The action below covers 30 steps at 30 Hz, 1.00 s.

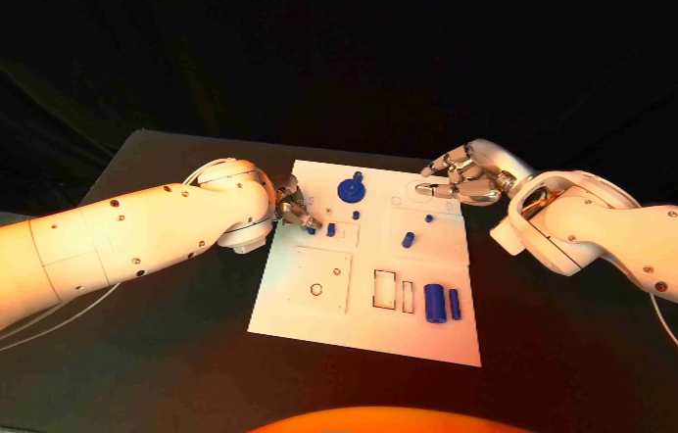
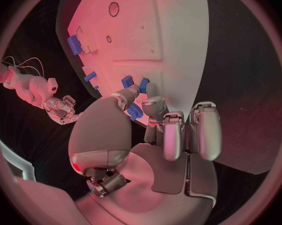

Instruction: Assemble the parts on the task board

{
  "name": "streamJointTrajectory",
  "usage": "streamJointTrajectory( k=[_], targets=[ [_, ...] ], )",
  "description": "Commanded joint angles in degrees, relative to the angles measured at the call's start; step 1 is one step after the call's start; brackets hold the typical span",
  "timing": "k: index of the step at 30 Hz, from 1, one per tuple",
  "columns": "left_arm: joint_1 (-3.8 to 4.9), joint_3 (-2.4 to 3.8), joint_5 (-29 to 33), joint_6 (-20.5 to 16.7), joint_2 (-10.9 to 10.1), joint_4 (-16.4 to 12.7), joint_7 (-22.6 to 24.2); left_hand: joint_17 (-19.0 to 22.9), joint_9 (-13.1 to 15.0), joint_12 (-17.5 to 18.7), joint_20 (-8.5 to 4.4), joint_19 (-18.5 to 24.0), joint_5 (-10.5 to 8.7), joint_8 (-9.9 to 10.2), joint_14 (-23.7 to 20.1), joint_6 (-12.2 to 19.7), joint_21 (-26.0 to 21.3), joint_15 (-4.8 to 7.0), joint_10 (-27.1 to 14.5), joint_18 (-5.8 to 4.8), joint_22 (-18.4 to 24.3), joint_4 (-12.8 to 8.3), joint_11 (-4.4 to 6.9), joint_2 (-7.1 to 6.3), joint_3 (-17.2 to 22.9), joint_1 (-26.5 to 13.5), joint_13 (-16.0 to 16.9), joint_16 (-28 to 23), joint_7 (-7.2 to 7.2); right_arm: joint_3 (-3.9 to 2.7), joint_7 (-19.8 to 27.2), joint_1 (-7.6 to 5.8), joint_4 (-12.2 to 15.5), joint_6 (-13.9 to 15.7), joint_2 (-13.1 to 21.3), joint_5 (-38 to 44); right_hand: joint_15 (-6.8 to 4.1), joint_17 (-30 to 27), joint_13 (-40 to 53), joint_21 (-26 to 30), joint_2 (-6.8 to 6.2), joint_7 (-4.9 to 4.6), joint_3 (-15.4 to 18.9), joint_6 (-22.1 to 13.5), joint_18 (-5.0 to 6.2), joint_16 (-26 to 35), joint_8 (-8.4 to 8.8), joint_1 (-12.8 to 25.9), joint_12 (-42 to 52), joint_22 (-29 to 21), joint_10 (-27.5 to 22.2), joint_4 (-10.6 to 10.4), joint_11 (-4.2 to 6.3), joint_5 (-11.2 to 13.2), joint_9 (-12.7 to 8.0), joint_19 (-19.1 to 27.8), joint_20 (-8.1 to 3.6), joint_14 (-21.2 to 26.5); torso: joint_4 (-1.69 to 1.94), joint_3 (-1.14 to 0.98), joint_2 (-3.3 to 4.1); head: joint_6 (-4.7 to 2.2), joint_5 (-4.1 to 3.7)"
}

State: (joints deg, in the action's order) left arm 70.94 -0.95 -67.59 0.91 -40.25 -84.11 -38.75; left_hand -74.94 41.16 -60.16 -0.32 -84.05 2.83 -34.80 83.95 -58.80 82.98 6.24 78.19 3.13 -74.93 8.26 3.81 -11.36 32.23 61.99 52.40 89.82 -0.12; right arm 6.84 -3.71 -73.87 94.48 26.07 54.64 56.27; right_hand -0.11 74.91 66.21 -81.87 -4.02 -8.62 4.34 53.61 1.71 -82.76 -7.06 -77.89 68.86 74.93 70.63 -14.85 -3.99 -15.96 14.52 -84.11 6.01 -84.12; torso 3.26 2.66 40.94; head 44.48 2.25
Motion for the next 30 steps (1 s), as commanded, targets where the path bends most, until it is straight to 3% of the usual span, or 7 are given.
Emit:
streamJointTrajectory(
  k=[1, 8, 20, 25, 30],
  targets=[
    [-0.08, -0.04, 0.2, 1.2, 0.2, 0.1, -0.9, -15.1, 0.2, -0.2, -0.33, -1.0, 0.10, 0.0, 6.0, -0.2, 0.1, 0.40, -0.1, -0.45, -3.1, 1.0, -0.04, 0.04, -1.8, -0.9, 0.0, 0.2, 0.06, 0.00, 0.8, 0.06, 0.1, -0.5, 0.0, 0.4, -0.38, 3.5, -0.1, 0.2, 0.71, 0.12, 0.4, 0.2, 0.50, 0.4, -0.38, 0.1, 0.1, 9.6, 0.0, -0.1, 0.23, -0.4, 0.1, -0.6, -0.31, -3.1, -0.01, 0.02, 0.00, -0.02, -0.01],
    [-0.08, -0.04, 0.1, 1.1, 0.3, 0.5, -1.3, -15.1, 0.5, -0.4, -0.37, -1.0, 0.14, 0.1, 6.0, -0.2, 0.1, 0.50, -0.2, -0.44, -3.0, 3.2, 0.05, 0.72, -7.1, 0.1, 0.0, 0.2, 0.00, 0.00, 1.0, 0.07, 0.3, -0.4, 0.0, 0.4, -0.39, 3.0, 0.0, 0.5, 0.73, 0.12, 0.4, 0.2, 0.59, 0.7, -0.40, 0.1, 0.1, 9.4, 0.0, -0.1, 0.23, -0.4, 0.1, -0.4, -0.31, -3.0, 0.02, 0.02, 0.01, -0.06, -0.11],
    [-0.08, -0.02, 0.1, 1.0, 0.2, 1.0, -1.5, -15.1, 0.8, -0.4, -0.33, -1.0, 0.14, 0.2, 6.0, -0.4, 0.0, 0.52, -0.3, -0.42, -3.0, 5.5, 0.02, 1.27, -11.7, 1.0, -0.3, 0.2, -0.01, 0.00, 1.0, 0.08, 0.3, -0.3, 0.1, 0.4, -0.39, 2.5, -0.2, 0.9, 0.73, 0.13, 0.4, 0.3, 0.70, 1.0, -0.42, 0.1, 0.0, 9.2, -0.1, -0.1, 0.23, -0.4, 0.1, -0.1, -0.31, -2.9, 0.00, 0.04, 0.02, -0.13, -0.18],
    [-0.08, 0.00, 0.7, 0.1, 0.1, 0.9, -1.0, -15.1, 1.0, -0.5, -0.28, -1.0, 0.09, 0.1, 6.0, -0.5, -0.1, 0.44, -0.3, -0.42, -3.0, 7.8, -0.08, 1.05, -16.1, 0.1, -0.3, 0.2, 0.07, 0.00, 1.0, 0.09, 0.3, -0.3, 0.1, 0.4, -0.39, 2.3, -0.2, 1.2, 0.71, 0.12, 0.5, 0.2, 0.76, 1.2, -0.43, 0.2, -0.1, 9.0, -0.1, -0.2, 0.24, -0.4, 0.1, 0.0, -0.32, -2.8, 0.02, 0.06, 0.02, -0.15, -0.19],
    [-0.08, 0.03, 1.9, -1.9, 0.1, 0.7, -0.1, -15.1, 1.2, -0.9, -0.28, -1.0, 0.08, 0.2, 6.0, -0.5, -0.2, 0.51, -0.3, -0.40, -2.9, 8.4, -0.02, 3.10, -22.9, -2.1, -0.1, 0.2, 0.00, 0.00, 1.0, 0.11, 0.2, -0.2, 0.0, 0.4, -0.39, 2.3, -0.2, 1.2, 0.70, 0.12, 0.5, 0.2, 0.76, 1.2, -0.43, 0.2, -0.1, 9.0, -0.1, -0.2, 0.24, -0.4, 0.1, 0.0, -0.32, -2.8, -0.01, 0.03, 0.01, -0.24, -0.25]
  ],
)
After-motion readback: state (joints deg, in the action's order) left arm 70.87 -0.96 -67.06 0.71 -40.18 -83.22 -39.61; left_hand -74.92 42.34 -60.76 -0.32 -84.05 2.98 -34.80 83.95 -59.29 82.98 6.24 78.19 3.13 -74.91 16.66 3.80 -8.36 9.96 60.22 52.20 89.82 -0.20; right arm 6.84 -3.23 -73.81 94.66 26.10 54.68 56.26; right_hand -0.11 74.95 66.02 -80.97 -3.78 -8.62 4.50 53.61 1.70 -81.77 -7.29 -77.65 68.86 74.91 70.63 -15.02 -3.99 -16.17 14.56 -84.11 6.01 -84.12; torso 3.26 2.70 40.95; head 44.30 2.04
